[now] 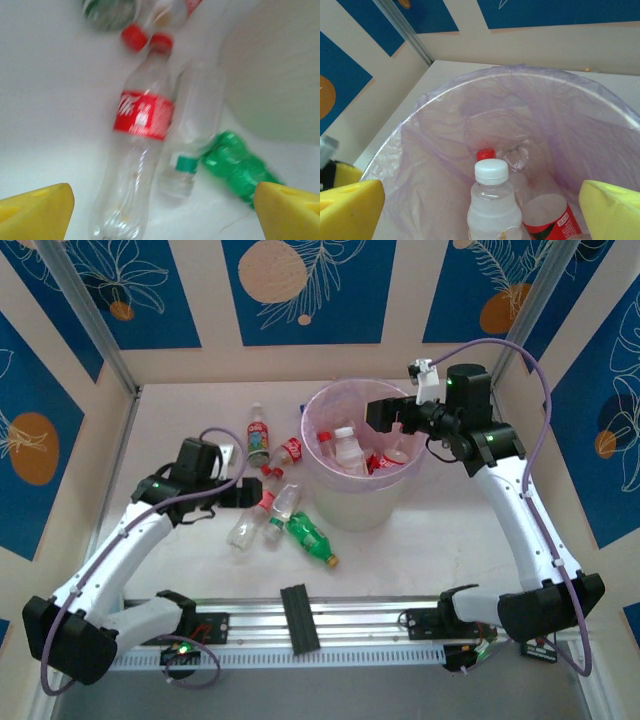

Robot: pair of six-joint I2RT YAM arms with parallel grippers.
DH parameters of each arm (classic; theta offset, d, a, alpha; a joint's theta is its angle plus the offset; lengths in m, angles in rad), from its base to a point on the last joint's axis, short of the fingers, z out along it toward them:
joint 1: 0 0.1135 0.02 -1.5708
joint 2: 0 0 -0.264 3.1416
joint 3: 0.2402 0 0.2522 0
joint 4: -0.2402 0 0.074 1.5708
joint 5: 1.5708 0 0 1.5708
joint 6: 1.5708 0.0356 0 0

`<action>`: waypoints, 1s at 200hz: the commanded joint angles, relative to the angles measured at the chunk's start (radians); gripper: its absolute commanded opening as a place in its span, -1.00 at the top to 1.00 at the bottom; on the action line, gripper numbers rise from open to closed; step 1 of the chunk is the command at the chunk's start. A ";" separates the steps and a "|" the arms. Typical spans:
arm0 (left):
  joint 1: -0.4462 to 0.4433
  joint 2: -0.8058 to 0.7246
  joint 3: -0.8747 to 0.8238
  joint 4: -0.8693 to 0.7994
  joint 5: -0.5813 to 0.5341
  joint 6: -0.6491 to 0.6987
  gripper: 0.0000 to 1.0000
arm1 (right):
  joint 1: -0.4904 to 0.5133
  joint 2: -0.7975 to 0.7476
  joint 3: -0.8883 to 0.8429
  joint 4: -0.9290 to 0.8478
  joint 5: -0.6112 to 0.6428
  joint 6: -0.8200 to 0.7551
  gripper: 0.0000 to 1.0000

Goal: Put the plastic bottles in the bin

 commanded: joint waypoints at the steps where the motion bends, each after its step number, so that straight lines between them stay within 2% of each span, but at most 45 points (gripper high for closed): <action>1: 0.005 -0.008 -0.062 -0.036 -0.036 -0.063 -0.84 | -0.017 -0.035 -0.024 0.045 -0.022 0.038 -1.00; 52: 0.004 0.064 -0.160 0.056 0.025 -0.104 -0.54 | -0.031 -0.014 -0.007 0.077 -0.049 0.074 -1.00; 104: 0.002 0.128 -0.232 0.166 0.058 -0.122 -0.55 | -0.033 0.001 -0.018 0.075 -0.048 0.092 -1.00; 138: 0.003 0.194 -0.238 0.189 0.057 -0.106 -0.57 | -0.033 0.005 -0.018 0.073 -0.047 0.092 -1.00; 172: -0.006 0.255 -0.224 0.178 0.032 -0.091 -0.49 | -0.036 0.006 -0.019 0.068 -0.042 0.091 -1.00; 200: -0.014 0.297 -0.220 0.170 0.017 -0.086 -0.49 | -0.039 0.005 -0.015 0.059 -0.038 0.088 -1.00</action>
